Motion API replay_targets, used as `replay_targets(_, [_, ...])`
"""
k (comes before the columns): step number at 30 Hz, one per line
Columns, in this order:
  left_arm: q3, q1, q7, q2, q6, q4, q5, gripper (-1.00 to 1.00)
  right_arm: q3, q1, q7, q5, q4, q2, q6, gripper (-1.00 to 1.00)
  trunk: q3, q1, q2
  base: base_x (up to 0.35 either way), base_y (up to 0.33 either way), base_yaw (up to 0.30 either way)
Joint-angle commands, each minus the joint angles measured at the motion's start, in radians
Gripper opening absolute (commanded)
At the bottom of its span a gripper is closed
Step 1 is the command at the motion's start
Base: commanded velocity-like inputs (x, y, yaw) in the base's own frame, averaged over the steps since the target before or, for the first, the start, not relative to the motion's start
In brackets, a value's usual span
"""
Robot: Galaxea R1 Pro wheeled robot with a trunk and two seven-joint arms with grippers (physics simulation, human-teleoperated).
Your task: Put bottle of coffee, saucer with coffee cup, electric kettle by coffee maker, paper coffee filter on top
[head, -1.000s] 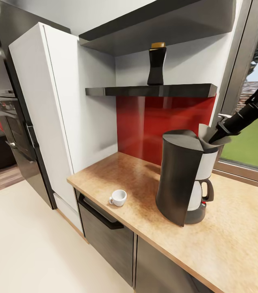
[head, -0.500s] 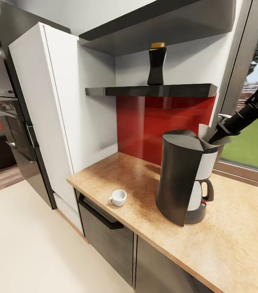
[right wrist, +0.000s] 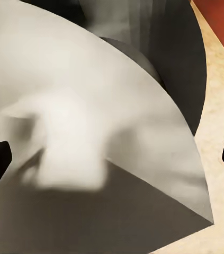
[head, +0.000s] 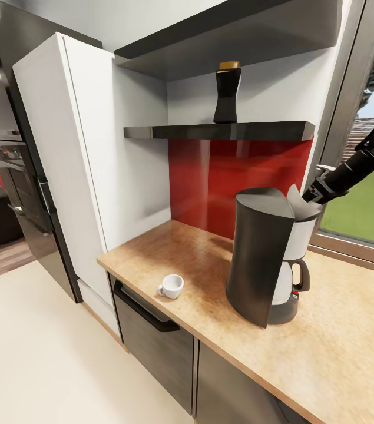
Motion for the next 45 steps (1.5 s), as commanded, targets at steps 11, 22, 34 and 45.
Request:
replay_targets(11, [0.001,0.0,0.0,0.0,-0.001,-0.002,0.0,1.0,-0.005,0.0,0.007,0.013,-0.005,0.006,0.01,1.0,-0.001,0.0,-0.001,0.0,0.0,0.0])
replay_targets(22, [0.002,0.0,0.0,0.0,-0.002,-0.003,0.0,1.0,-0.01,0.0,0.007,0.016,-0.007,0.0,0.013,1.0,-0.001,0.0,-0.001,0.0,0.0,0.0])
replay_targets(34, [0.002,0.0,0.0,0.0,-0.002,-0.003,0.0,1.0,-0.013,-0.005,0.008,0.017,-0.061,-0.008,0.019,1.0,-0.001,0.0,-0.001,0.0,0.0,0.0])
replay_targets(45, [0.001,0.0,0.0,0.0,-0.001,-0.002,0.0,1.0,-0.013,-0.005,0.008,0.017,-0.063,-0.007,0.02,1.0,0.015,-0.019,0.034,0.0,0.0,0.0])
